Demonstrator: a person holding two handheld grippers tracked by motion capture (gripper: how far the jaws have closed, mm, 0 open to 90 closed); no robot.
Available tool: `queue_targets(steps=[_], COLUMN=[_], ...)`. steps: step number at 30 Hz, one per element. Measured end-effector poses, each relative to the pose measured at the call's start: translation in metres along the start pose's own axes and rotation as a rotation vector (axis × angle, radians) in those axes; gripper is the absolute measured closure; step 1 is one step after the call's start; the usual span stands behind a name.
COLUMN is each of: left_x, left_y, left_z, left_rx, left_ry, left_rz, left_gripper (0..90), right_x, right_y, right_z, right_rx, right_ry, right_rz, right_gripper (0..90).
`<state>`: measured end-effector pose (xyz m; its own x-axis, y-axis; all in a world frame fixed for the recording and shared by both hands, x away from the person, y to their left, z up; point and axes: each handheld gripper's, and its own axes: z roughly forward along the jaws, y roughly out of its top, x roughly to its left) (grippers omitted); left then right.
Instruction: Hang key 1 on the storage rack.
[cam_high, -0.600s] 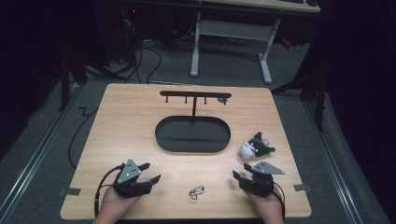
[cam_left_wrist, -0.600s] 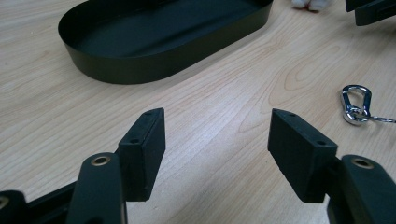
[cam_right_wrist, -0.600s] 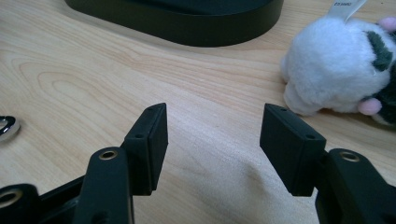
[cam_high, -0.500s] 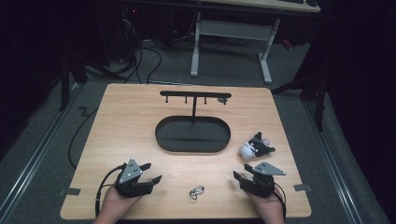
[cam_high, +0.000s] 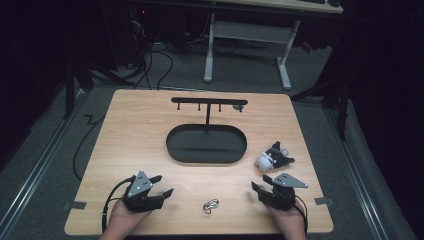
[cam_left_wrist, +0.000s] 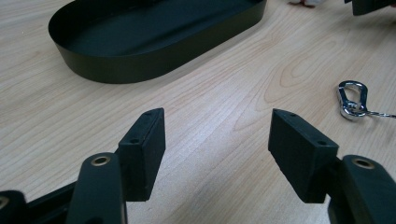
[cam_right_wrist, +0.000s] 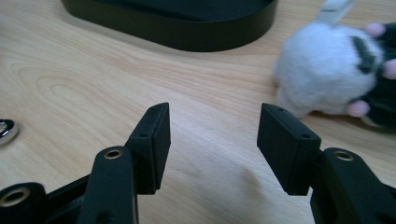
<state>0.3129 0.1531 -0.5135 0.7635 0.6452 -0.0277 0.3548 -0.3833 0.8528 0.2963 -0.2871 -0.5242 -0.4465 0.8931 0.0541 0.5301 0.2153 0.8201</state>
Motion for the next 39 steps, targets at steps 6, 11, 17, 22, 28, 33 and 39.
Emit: queue_targets(steps=[6, 11, 17, 22, 28, 33, 39], left_x=[0.000, 0.004, 0.007, 0.006, 0.005, 0.006, 0.006], left_y=[-0.003, -0.014, -0.025, -0.035, -0.043, -0.043, -0.039], left_z=[-0.005, -0.023, -0.039, -0.053, -0.064, -0.064, -0.059], left_rx=[0.004, -0.001, -0.004, 0.003, 0.003, 0.005, 0.003], left_ry=[0.014, 0.061, 0.106, 0.146, 0.173, 0.168, 0.154], left_rz=[-0.005, -0.034, -0.069, -0.088, -0.110, -0.109, -0.098], left_gripper=[37.4, 37.4, 37.4, 37.5, 37.5, 37.5, 37.4], right_x=[-0.026, -0.068, -0.092, -0.106, -0.110, -0.103, -0.074], right_y=[0.005, 0.009, 0.013, 0.022, 0.033, 0.043, 0.055], right_z=[-0.010, -0.015, -0.002, 0.019, 0.037, 0.021, -0.005], right_rx=[0.038, 0.090, 0.126, 0.127, 0.136, 0.063, -0.028], right_ry=[-0.057, -0.149, -0.215, -0.247, -0.218, -0.221, -0.167], right_rz=[0.063, 0.101, 0.125, 0.137, 0.124, 0.124, 0.090], right_gripper=[67.3, 88.5, 88.2, 87.6, 87.1, 85.6, 83.0])
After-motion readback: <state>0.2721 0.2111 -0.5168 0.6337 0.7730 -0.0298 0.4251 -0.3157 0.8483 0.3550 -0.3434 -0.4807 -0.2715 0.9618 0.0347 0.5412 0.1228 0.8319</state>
